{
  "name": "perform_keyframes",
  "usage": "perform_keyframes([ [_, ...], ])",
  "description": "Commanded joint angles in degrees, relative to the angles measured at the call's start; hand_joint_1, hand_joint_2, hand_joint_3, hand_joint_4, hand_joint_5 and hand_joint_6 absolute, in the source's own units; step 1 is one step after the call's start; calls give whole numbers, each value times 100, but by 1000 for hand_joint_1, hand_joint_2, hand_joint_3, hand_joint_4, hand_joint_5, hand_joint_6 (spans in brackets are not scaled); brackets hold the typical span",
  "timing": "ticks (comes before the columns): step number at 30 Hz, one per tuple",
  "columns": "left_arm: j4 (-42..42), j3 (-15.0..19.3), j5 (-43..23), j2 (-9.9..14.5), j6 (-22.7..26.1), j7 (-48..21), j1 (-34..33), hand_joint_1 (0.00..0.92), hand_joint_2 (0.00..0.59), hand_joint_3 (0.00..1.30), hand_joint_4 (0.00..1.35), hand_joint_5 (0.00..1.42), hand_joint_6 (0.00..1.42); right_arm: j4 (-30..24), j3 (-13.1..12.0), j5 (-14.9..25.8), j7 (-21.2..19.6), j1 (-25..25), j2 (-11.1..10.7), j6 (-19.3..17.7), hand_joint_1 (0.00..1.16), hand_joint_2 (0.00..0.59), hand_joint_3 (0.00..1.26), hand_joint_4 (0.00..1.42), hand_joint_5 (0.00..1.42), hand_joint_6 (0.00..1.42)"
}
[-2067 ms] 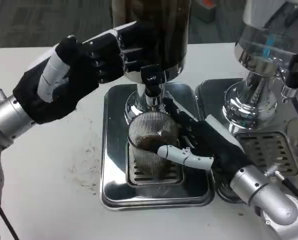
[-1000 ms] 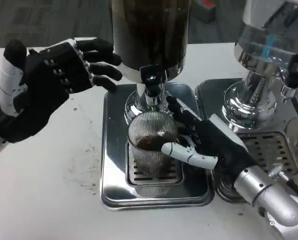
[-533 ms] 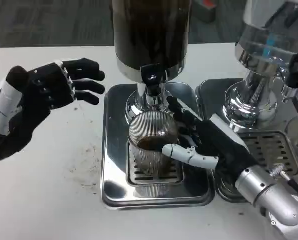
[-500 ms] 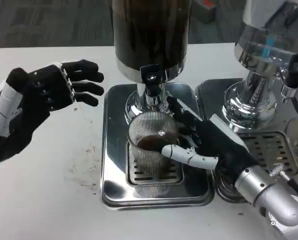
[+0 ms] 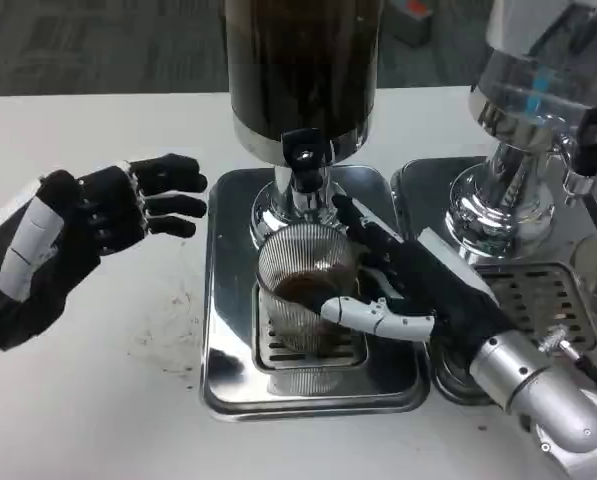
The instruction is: Grasp the cup under the faucet to collect the drink, then remove the cup.
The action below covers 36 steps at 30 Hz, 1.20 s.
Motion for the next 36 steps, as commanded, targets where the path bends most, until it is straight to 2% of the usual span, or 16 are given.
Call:
perform_keyframes([
  [1, 189, -61, 132, 67, -133, 43, -17, 0, 118, 297, 243, 282, 345, -38, 7, -41, -43, 77, -32, -15, 560, 163, 0, 0, 0, 48],
  [15, 362, -127, 238, 101, -316, 35, -42, 0, 127, 288, 233, 281, 344, 82, -162, 213, -79, 82, 130, -30, 517, 186, 0, 0, 0, 57],
  [36, 690, -192, 294, 219, -451, 39, -253, 0, 129, 303, 251, 290, 344, 149, -172, 352, 41, 159, 67, -290, 494, 159, 0, 0, 0, 48],
])
